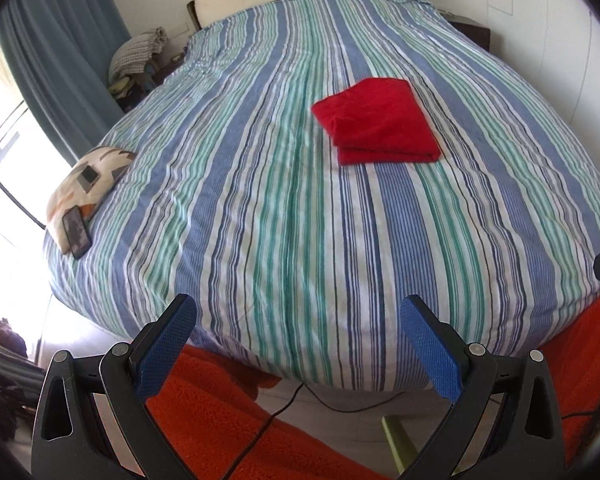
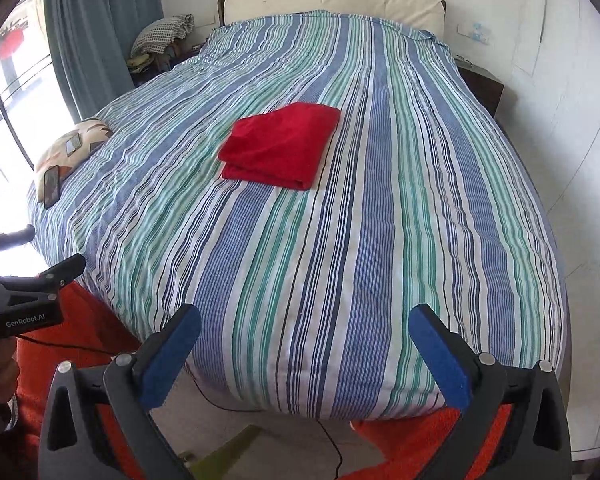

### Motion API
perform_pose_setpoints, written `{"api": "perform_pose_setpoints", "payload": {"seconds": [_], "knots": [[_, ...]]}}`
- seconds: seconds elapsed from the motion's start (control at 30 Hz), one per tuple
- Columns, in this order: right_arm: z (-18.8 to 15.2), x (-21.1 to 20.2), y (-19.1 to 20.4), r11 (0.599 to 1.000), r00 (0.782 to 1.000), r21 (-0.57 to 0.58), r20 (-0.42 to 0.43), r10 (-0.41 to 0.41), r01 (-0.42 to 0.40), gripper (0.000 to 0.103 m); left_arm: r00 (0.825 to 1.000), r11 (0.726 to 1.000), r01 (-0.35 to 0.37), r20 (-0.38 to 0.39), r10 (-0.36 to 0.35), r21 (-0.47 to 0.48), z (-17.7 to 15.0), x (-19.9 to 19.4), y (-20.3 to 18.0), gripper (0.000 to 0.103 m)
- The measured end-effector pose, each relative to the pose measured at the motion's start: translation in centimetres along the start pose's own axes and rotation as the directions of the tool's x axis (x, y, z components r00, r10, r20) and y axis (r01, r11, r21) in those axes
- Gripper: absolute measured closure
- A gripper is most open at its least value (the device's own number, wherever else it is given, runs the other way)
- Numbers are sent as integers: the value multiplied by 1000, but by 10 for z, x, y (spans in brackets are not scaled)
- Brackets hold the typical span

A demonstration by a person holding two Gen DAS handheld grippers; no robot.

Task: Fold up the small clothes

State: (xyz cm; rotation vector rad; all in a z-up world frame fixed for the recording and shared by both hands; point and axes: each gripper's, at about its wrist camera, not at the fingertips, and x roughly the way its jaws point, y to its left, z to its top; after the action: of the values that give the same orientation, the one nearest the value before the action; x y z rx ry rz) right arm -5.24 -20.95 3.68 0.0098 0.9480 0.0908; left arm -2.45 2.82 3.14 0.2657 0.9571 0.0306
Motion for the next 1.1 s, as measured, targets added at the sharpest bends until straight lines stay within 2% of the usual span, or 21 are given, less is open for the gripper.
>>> {"api": "perform_pose_setpoints", "payload": {"seconds": [0.1,0.4,0.9,1.1], "knots": [[-2,-11,2,1000,1000,-5,9,-19,19,1,999,999,36,-8,-36,-5,2,-1,-1,1],[3,-25,15,997,998,-62,37,-40,42,1,998,998,59,4,-59,-18,5,-10,-2,1],[8,-32,33,995,998,-97,58,-33,39,1,998,997,69,3,-69,-39,3,-13,6,1],[8,-26,29,996,999,-80,46,-27,31,1,999,998,50,-1,-50,-27,3,-9,3,1]]}}
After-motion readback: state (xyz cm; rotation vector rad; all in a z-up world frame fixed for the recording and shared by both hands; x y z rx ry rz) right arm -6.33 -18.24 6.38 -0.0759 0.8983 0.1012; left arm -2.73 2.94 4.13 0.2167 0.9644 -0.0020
